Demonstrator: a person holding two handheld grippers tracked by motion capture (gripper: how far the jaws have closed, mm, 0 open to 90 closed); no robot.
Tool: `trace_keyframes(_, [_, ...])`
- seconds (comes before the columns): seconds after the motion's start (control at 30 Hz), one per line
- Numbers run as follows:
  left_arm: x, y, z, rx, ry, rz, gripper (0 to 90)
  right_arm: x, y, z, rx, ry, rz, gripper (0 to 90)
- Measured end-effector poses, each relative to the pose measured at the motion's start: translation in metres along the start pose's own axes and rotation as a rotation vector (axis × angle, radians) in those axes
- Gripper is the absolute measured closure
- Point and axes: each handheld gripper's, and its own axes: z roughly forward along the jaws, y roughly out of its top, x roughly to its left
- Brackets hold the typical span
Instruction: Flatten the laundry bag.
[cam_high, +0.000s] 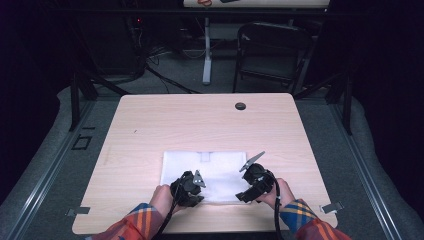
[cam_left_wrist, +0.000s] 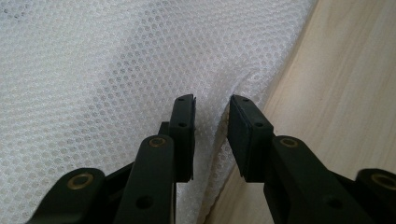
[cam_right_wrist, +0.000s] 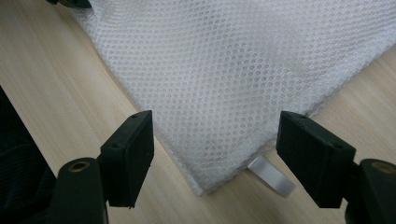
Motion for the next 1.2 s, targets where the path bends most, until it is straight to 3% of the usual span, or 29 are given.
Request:
trace_keyframes(0.37, [-0.001,0.001,0.002,-0.001,0.007,0.018,78.4,0.002,0.000,0.000,-0.006,0.010,0.000,28.9])
trace_keyframes(0.67, [0.002,0.003,0.000,-0.016,0.009,0.021,86.6,0.010,0.002,-0.002,-0.014,0.011,-0.026,38.2])
trace_keyframes(0.9, [0.004,0.004,-0.007,-0.061,0.017,-0.003,86.9,0.018,0.003,-0.005,-0.035,0.017,-0.053,59.2])
trace_keyframes(1.2, [0.005,0.005,-0.014,-0.106,0.038,-0.016,86.9,0.035,0.005,-0.004,-0.059,0.026,-0.152,88.2])
